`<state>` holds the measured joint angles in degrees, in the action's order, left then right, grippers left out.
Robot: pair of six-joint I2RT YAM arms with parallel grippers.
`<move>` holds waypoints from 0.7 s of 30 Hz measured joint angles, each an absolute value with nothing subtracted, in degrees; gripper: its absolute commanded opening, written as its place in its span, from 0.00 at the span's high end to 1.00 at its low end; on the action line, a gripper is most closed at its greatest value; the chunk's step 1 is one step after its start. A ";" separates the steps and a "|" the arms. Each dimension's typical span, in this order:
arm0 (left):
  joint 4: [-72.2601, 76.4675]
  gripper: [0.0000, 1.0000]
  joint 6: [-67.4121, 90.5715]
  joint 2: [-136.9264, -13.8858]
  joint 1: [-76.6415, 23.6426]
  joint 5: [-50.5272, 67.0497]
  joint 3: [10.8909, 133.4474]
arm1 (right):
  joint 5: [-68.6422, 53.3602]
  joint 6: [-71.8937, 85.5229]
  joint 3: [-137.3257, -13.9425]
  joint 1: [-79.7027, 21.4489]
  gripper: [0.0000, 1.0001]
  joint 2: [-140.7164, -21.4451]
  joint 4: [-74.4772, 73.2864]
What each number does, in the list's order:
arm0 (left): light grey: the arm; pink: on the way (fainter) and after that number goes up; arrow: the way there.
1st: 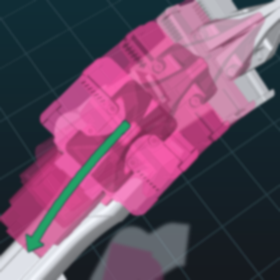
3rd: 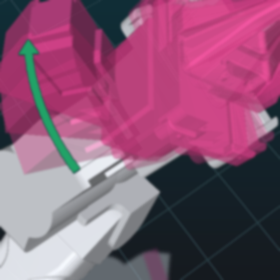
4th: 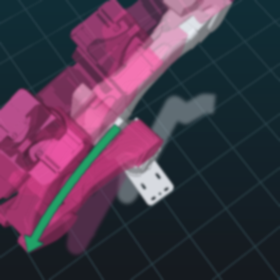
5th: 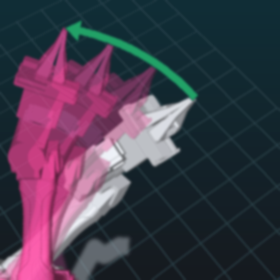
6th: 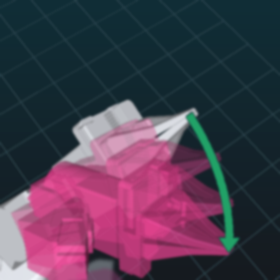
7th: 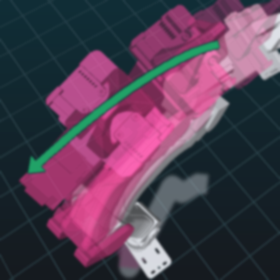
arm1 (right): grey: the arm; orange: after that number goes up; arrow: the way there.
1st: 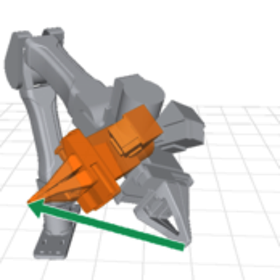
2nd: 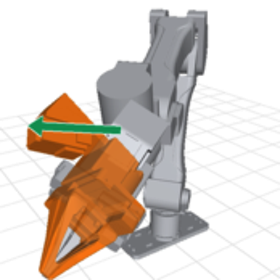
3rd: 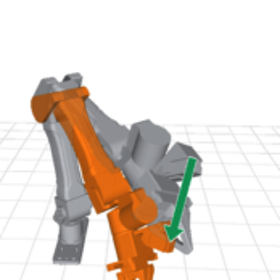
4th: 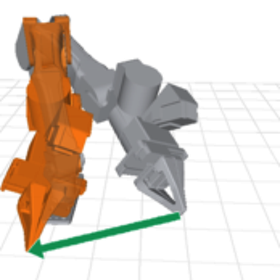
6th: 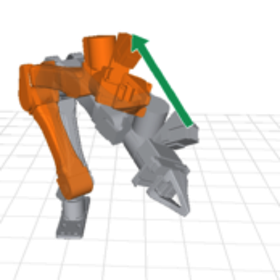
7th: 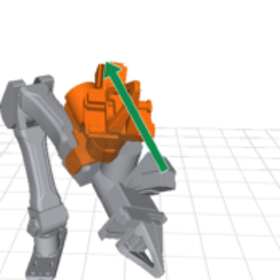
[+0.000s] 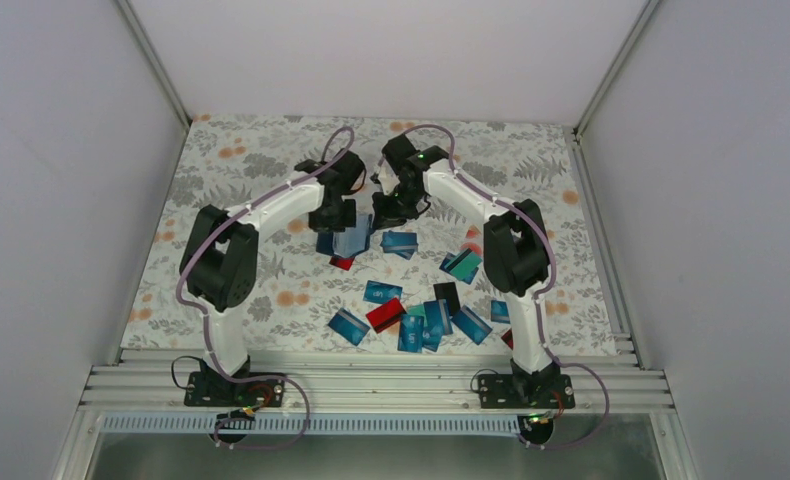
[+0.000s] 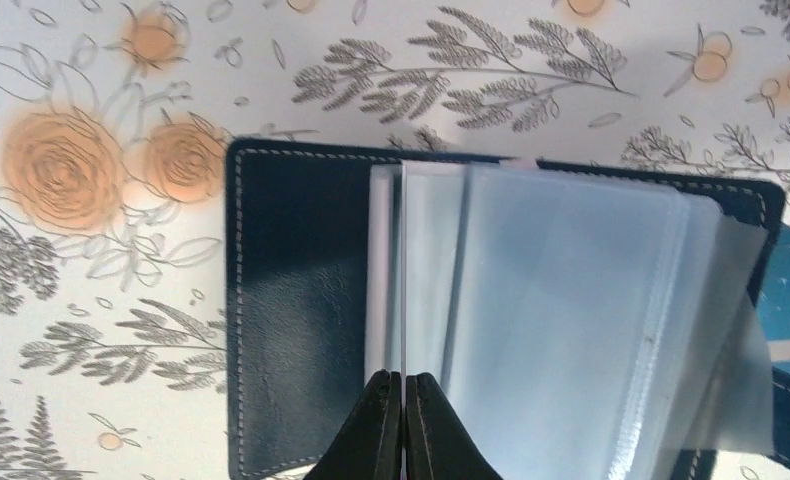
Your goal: Put the credit cards into the card holder
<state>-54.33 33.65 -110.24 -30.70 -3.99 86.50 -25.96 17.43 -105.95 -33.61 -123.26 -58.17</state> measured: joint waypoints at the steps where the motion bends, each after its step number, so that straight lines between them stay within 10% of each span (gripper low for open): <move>1: -54.41 0.98 33.54 -110.19 -30.63 -4.71 86.50 | -25.96 17.39 -105.84 -33.56 0.96 -123.26 -58.11; 21: -35.59 0.98 29.63 -102.30 -24.49 5.87 70.08 | -24.88 16.19 -95.44 -31.90 0.96 -123.26 -52.25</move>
